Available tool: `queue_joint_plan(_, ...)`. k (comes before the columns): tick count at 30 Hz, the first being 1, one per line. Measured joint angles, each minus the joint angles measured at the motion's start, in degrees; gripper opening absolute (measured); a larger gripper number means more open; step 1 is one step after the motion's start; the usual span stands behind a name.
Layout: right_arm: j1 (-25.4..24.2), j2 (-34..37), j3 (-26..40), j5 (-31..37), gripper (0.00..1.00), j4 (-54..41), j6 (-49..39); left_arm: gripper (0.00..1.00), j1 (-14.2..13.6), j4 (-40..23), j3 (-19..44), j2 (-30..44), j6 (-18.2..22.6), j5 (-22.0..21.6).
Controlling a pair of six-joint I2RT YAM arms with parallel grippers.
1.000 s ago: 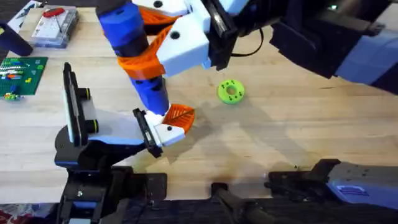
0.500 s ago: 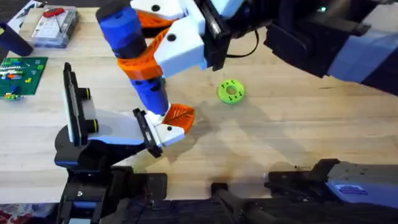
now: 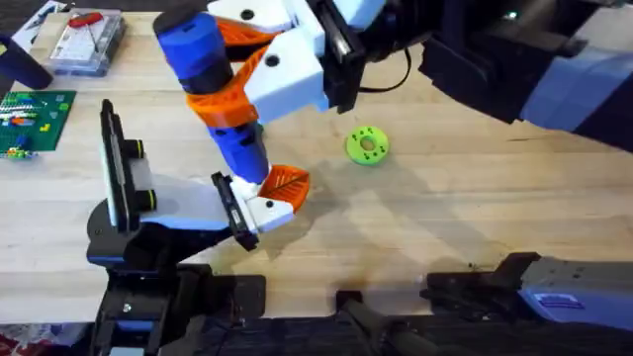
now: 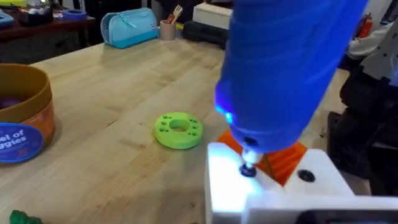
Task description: Pick up the gripper from the table and insert it into the empty holder that is missing its gripper. Then pick up a screw, insert it into the mounting hole, and use the screwdriver to tighten it. Finally, clean up the table by picking up the vegetable and placing it into the bucket.
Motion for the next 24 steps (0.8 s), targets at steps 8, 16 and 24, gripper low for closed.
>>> queue_joint_plan(8,0.0,0.0,0.0,0.0,0.08,-0.1,0.0,0.019,0.0,0.0,0.0,0.0,0.0,0.0)
queue_joint_plan(16,0.0,0.0,-0.2,0.0,0.08,1.6,0.5,0.019,0.0,0.0,0.0,0.0,0.0,0.0)
queue_joint_plan(24,0.1,0.0,1.6,0.2,0.079,8.5,6.9,0.019,0.0,0.0,0.0,0.0,0.0,-0.1)
